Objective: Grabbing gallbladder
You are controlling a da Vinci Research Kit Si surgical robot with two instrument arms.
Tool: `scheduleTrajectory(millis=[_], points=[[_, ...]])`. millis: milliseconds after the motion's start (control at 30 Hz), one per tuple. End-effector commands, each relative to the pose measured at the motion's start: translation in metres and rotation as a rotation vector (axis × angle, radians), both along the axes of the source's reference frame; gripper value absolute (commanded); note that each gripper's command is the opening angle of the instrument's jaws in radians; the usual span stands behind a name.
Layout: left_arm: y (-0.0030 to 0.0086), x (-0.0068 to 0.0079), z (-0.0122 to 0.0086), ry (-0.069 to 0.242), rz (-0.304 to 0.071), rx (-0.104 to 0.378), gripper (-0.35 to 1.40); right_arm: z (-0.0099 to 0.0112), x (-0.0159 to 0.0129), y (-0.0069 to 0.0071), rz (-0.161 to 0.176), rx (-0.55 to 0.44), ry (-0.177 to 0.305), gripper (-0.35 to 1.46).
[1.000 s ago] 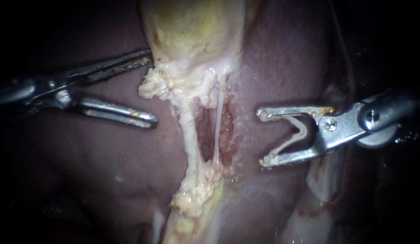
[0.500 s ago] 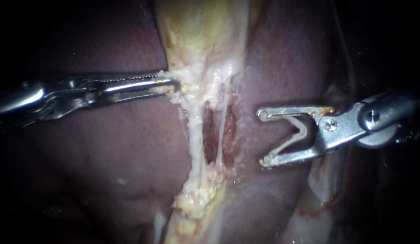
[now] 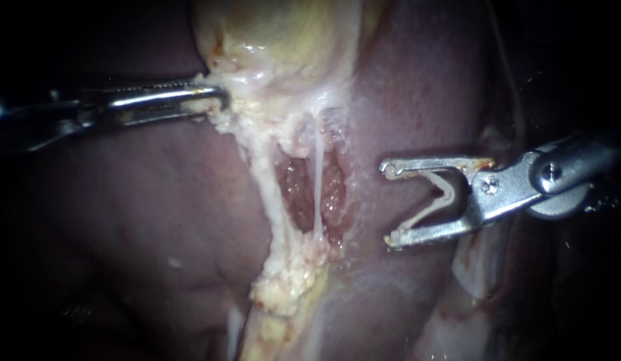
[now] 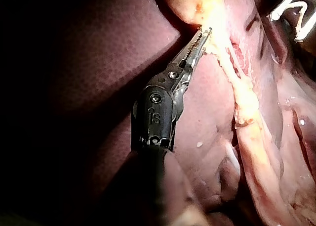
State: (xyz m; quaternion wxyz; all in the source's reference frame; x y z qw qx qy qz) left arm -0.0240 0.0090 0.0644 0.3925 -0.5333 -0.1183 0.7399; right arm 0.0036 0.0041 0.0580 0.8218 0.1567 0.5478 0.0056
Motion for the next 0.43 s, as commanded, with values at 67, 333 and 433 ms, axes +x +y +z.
scheduleTrajectory(millis=[67, 333, 433], points=[[0.0001, 0.0004, -0.0002, 0.004, -0.010, 0.000, -0.35, 0.0000, 0.0000, 0.0000, 0.000, 0.000, 0.000, 0.50], [0.0000, 0.0002, 0.0000, 0.016, -0.024, -0.001, -0.35, 0.0000, 0.0000, 0.0000, 0.000, 0.000, 0.000, 0.50], [-0.0002, 0.0000, 0.0002, 0.014, -0.022, -0.001, -0.35, 0.0000, 0.0000, 0.0000, 0.000, 0.000, 0.000, 0.50]])
